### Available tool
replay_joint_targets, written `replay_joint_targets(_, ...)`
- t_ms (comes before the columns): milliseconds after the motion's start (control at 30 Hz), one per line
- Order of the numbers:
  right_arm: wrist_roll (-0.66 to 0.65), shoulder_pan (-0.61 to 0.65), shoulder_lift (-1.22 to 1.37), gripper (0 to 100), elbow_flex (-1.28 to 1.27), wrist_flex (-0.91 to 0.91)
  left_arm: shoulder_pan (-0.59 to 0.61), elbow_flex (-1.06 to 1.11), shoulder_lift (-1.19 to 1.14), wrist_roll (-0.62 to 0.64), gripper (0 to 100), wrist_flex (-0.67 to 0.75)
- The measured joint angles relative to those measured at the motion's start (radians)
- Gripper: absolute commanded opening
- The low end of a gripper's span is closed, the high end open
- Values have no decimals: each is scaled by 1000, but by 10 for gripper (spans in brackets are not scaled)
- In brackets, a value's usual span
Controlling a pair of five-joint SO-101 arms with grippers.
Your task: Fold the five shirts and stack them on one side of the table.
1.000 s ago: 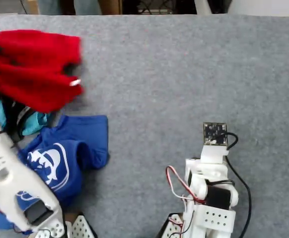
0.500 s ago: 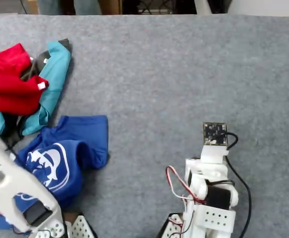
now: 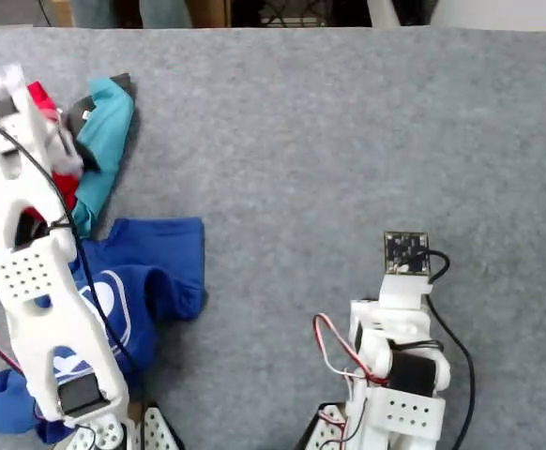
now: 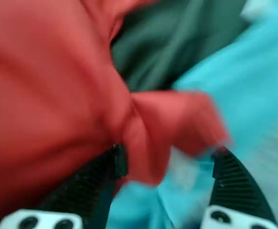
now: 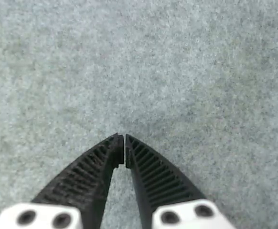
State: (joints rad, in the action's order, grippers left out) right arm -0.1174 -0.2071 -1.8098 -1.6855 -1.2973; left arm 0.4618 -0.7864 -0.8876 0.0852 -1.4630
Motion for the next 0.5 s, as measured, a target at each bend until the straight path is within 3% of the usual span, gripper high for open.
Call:
replay_joint_targets(133,0,0,0,15,0,0,49,-11,-49,34,33,60)
replay_joint_targets(333,0,0,0,15,0,0,170,-147,-75,51,32,69)
replay_joint_targets(500,0,0,0,15,0,0,358,-338,-83,51,29,-14)
